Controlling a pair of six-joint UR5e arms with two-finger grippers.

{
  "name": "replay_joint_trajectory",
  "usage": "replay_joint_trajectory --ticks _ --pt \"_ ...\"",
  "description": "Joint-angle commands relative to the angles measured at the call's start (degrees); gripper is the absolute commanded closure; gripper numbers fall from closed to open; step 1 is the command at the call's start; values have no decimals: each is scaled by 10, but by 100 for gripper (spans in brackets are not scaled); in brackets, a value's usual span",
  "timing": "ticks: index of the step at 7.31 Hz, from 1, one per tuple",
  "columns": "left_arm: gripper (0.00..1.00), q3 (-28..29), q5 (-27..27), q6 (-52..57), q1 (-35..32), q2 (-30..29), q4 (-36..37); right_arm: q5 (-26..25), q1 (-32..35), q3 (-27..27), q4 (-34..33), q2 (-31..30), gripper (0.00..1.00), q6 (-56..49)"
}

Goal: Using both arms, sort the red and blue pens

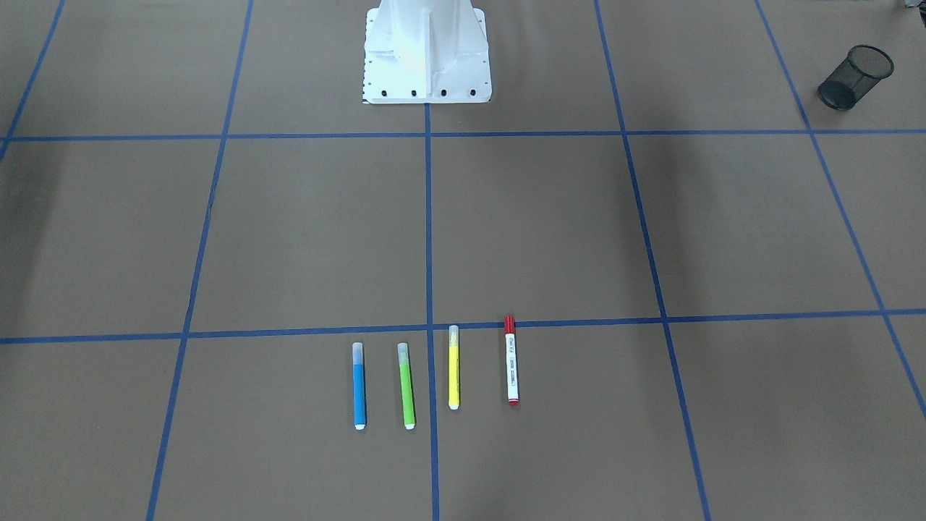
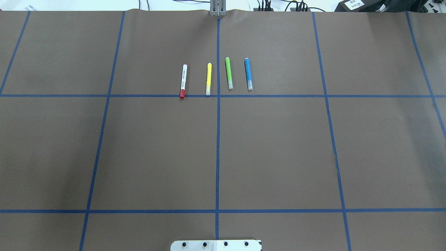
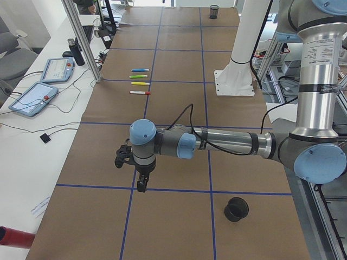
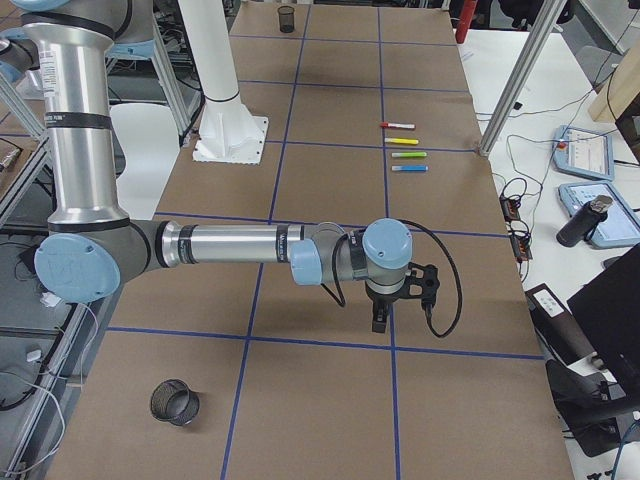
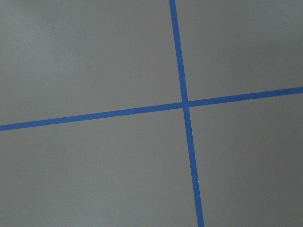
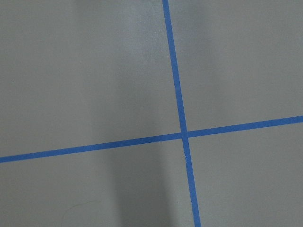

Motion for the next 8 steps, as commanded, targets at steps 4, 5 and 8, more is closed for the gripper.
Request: replay_joint_trajectory --ticks 4,5,8 --pt "0 0 1 5 0 1 -1 -6 -1 12 0 -8 0 -1" --pt "0 2 1 5 1 0 0 -5 -1 16 -1 -7 0 -1" --pt "0 4 1 -1 6 -5 -1 1 -2 17 -1 -4 0 0"
